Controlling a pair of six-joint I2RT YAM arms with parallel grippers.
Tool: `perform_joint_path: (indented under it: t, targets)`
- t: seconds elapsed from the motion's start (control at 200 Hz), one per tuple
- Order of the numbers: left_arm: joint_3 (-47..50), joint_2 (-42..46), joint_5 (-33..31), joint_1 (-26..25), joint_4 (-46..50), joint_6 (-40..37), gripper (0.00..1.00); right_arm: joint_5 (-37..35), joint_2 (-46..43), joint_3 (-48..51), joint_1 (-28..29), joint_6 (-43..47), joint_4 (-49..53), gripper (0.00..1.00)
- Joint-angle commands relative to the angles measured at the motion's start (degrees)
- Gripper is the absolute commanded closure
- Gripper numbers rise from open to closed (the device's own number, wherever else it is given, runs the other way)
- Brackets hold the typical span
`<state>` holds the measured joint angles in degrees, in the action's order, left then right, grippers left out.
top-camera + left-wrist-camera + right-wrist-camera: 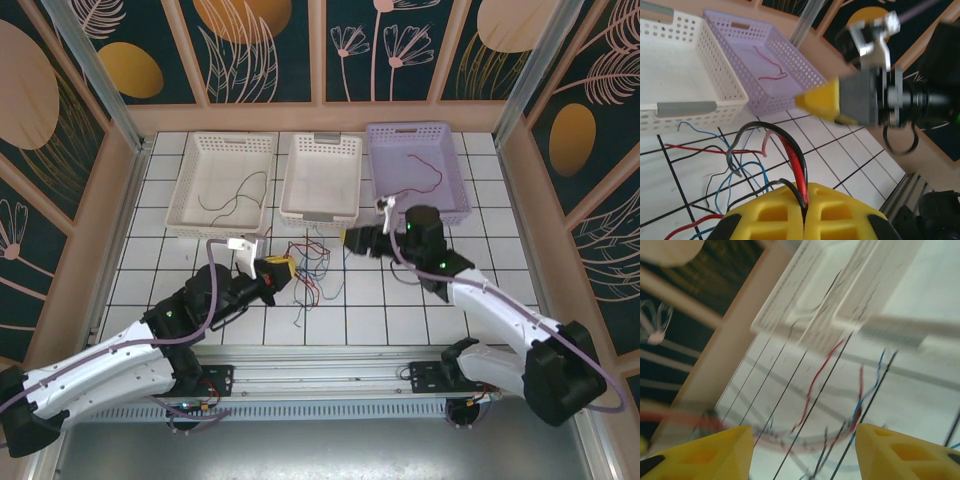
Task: Untangle the cables
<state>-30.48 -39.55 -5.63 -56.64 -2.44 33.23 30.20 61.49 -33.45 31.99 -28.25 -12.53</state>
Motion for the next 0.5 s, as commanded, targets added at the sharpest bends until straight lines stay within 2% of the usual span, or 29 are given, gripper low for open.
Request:
perform_joint_path:
  t: [0.0,0.085,0.14,0.19,0.31,0.495]
  targets:
    - [1.50,1.66,-0.43,0.04,-3.28,-1.20,1.00,3.93,-3.83,4.47,4.58,0.18,-9.38,0.43]
    - [1.84,0.87,0.13,0.04,-4.48,-1.07,1.00,3.64,-3.51,6.81,8.93,0.99,-10.96,0.43]
    - [1.91,0.13,0.55,-0.01,-4.89,-0.98,1.00,0.94,-2.96,7.96,11.20,1.31,-11.35,0.43]
    - [2.08,-0.39,0.73,0.05,-5.24,-0.85,1.00,-0.36,-1.96,8.91,11.69,0.08,-12.67,0.43]
    - [2.11,-0.44,0.32,0.04,-5.48,-1.04,1.00,2.57,1.32,10.00,12.25,-3.29,-17.25,0.43]
    - [1.92,0.49,-0.24,0.04,-4.90,-1.10,1.00,2.21,3.95,9.26,14.69,-6.73,-17.63,0.42]
